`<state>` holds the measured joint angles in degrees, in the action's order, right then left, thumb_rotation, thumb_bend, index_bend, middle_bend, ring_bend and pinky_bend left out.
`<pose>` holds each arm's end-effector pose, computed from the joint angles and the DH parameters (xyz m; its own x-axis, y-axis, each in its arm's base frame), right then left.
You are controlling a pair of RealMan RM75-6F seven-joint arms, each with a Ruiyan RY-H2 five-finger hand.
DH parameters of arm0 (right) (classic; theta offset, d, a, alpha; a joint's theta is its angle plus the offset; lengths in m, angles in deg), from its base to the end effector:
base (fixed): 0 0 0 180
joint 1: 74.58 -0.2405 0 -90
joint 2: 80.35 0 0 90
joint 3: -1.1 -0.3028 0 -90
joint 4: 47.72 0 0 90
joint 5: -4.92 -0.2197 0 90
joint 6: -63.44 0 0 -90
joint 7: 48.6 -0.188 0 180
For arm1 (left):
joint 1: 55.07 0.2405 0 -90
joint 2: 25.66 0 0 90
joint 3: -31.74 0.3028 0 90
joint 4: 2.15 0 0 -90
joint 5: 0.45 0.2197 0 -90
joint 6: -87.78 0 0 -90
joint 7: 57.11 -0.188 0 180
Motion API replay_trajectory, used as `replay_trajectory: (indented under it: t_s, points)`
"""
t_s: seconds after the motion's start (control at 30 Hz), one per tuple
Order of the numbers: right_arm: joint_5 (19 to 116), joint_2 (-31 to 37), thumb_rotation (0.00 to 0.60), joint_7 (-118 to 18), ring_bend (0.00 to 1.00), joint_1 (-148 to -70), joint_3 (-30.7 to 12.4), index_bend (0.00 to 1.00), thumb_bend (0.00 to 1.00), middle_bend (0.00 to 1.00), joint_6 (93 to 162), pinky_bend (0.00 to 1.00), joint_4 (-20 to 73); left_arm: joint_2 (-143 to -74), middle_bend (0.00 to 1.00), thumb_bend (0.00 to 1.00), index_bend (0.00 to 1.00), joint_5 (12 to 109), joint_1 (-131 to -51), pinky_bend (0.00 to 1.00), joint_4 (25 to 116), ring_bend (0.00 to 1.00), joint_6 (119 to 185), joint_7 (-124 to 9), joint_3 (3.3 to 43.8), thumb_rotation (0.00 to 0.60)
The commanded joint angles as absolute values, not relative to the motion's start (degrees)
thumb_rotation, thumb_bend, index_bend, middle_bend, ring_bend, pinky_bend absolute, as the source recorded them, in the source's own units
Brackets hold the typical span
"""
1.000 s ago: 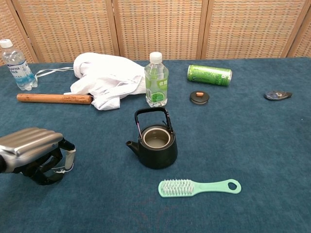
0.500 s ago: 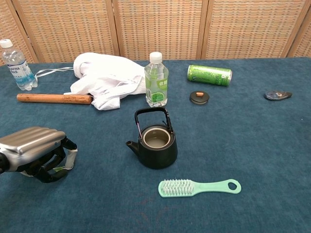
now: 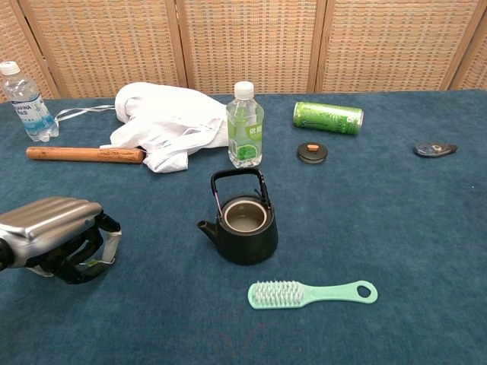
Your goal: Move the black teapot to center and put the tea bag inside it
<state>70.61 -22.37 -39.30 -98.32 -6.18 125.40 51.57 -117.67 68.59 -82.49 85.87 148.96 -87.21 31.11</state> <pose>-0.3147 -0.3459 0.1617 0.4498 -0.2144 0.8670 -0.8901 -0.0275 0.4550 -0.2484 0.3060 -0.0788 0.5409 0.3509 0.7644 0.8350 -0.3331 -0.4380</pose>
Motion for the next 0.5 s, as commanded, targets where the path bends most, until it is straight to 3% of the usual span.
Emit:
replay_trajectory:
  t_s: [0.03, 0.5]
  points:
    - [70.6, -22.4, 0.0, -39.3, 0.48, -98.4, -6.3, 0.47, 0.68, 0.44, 125.4, 0.73, 51.6, -117.4, 0.84, 0.43, 0.63, 68.9, -82.4, 0.81, 86.1, 0.77, 149.4, -86.9, 31.0, 0.6]
    - [70.7, -22.6, 0.0, -39.2, 0.48, -98.1, -6.3, 0.47, 0.67, 0.44, 125.5, 0.73, 51.9, -112.7, 0.84, 0.43, 0.64, 72.1, -82.3, 0.81, 92.1, 0.78, 151.3, -82.2, 29.9, 0.6]
